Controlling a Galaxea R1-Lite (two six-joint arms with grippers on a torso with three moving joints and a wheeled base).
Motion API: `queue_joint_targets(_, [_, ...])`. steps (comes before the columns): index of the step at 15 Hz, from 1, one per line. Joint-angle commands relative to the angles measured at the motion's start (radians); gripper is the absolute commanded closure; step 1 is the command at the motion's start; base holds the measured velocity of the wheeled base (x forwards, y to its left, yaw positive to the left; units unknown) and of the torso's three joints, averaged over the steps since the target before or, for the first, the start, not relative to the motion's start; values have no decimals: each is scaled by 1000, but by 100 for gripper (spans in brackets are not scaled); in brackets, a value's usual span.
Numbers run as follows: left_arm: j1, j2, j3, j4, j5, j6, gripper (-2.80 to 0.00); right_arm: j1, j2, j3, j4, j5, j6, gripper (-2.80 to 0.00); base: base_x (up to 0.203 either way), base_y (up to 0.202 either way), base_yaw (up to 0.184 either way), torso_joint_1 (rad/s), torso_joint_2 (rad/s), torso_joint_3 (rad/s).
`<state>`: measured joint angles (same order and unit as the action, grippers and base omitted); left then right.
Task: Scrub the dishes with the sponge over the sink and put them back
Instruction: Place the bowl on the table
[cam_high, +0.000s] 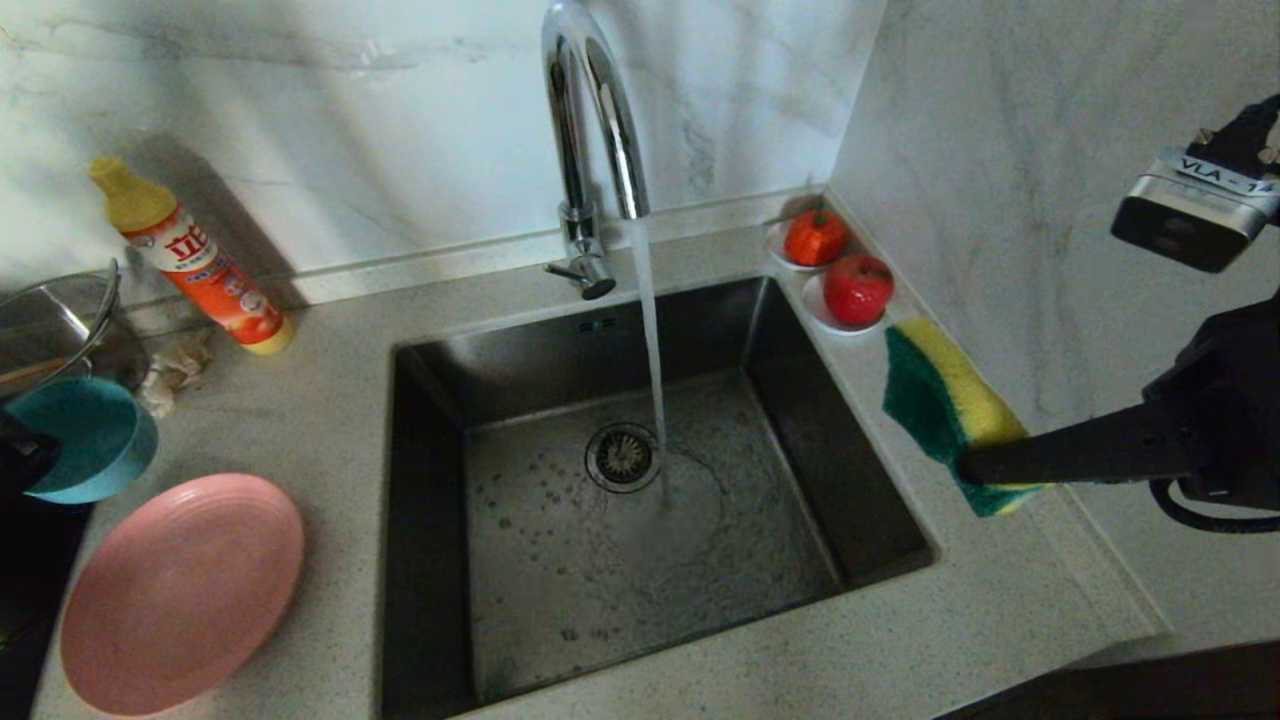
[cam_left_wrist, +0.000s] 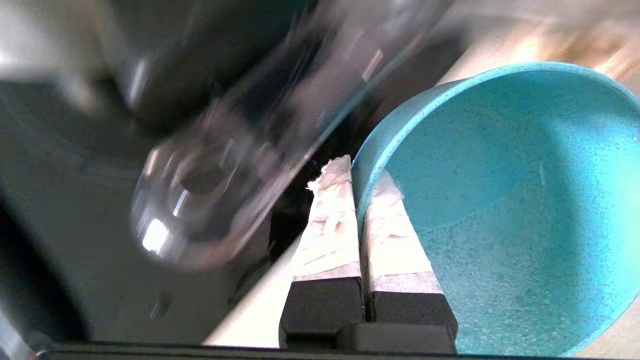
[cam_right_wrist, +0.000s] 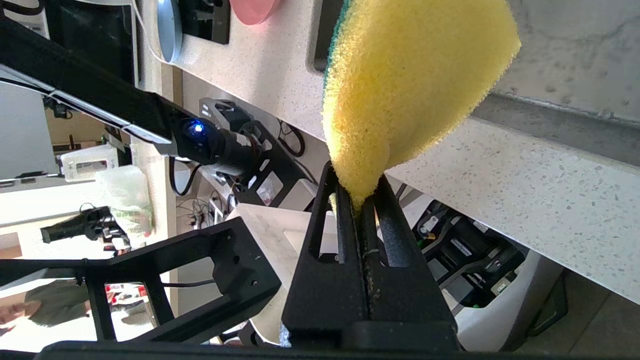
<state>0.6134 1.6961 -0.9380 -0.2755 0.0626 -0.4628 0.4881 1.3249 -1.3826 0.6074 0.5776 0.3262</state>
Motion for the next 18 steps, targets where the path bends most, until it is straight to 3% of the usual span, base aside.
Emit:
queue_joint_targets(1, [-10, 23, -26, -10, 2, -4, 0, -3, 5, 1, 3, 7, 1, 0, 0, 0, 0, 0, 0, 0])
queue_joint_targets(6, [-30, 52, 18, -19, 8, 5, 0, -19, 1, 7, 5, 14, 1, 0, 0, 0, 0, 0, 0, 0])
queue_joint_targets(11, [-35, 82, 79, -130, 39, 10, 0, -29, -3, 14, 3, 21, -3, 0, 0, 0, 0, 0, 0, 0])
queue_joint_targets(18, [-60, 65, 116, -53, 39, 13, 0, -31, -6, 14, 3, 21, -3, 0, 0, 0, 0, 0, 0, 0])
